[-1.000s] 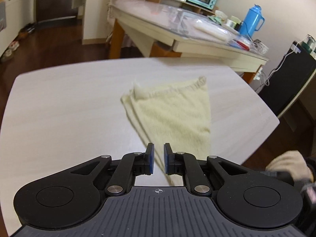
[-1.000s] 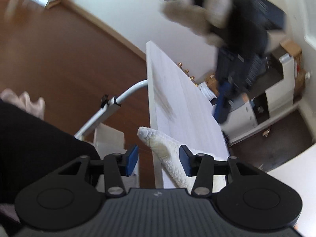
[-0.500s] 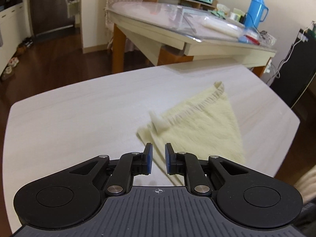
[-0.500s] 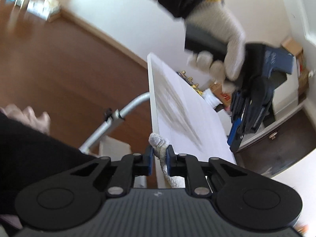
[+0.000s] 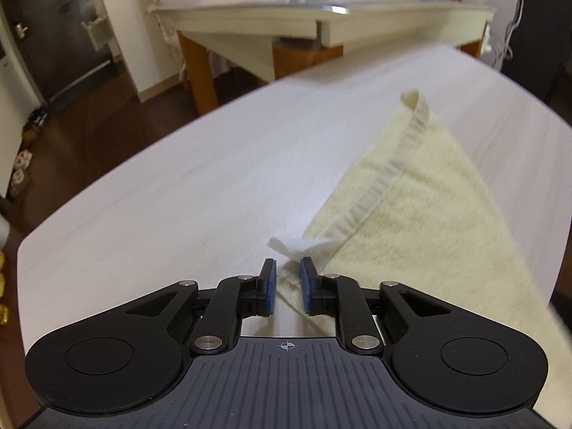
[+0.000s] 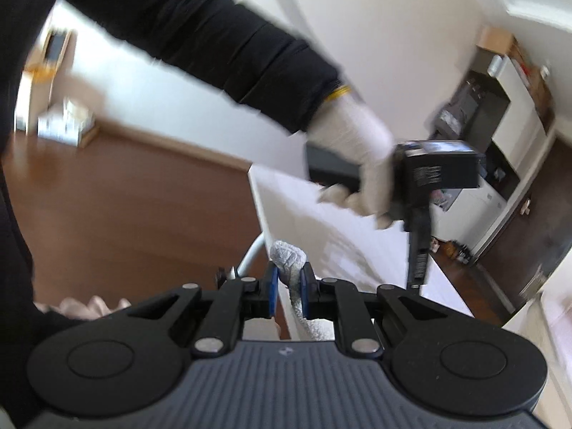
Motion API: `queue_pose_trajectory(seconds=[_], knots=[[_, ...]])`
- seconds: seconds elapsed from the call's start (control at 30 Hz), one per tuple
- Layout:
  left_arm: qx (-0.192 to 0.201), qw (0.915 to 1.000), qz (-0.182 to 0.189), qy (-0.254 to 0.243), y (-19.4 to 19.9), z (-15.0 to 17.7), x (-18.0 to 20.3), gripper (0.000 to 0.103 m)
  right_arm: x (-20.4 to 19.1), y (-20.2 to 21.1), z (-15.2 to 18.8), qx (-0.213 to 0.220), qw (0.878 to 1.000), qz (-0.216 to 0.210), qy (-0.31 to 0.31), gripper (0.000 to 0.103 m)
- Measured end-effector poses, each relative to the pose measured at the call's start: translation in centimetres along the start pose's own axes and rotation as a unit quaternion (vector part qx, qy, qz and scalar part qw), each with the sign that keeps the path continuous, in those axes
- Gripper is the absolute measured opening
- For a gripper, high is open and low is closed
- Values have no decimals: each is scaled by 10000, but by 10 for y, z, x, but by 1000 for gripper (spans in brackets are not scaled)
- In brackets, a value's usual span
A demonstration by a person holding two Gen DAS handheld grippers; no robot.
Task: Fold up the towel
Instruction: 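Grasp the triangle's corner with the right gripper while the left gripper holds the fold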
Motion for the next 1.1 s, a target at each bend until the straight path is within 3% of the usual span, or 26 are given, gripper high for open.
queue_pose_trajectory(seconds=[0.13, 0.27, 0.33, 0.47, 0.5, 0.83, 1.0, 1.1], knots=[[-103, 9999, 51, 40, -3, -2, -4, 21, 65, 30, -14, 431, 9951, 365, -815, 13], [-148, 9996, 147, 167, -7, -4, -8, 24, 138, 39, 2, 708, 9824, 825, -1519, 12], [-163, 9992, 199, 305, -8, -5, -11, 24, 181, 40, 24, 729, 9698, 1058, -2074, 12], [-80, 9987, 227, 453, -9, -5, -14, 24, 230, 36, 66, 650, 9461, 1314, -2888, 12], [-44, 9984, 231, 512, -9, -5, -16, 24, 240, 33, 83, 603, 9354, 1375, -3201, 12], [668, 9939, 62, 880, 2, -23, -28, 22, 260, 48, 162, 148, 8838, 1920, -4264, 12], [842, 9940, 141, 690, 11, -33, -15, 22, 263, 59, 184, -97, 8709, 2075, -4453, 14], [803, 9949, 135, 589, 10, -32, -5, 22, 267, 62, 197, -259, 8658, 2137, -4517, 20]])
Point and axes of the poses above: each gripper's, at about its wrist camera, not at the fingertips, and y roughly against the way its jaws point, x to its right, z to its underside, the point moved 7 cm from there along -y, roughly the way its jaws point, and after that the axes turned 11 degrees about x, right-handed, at the moved point
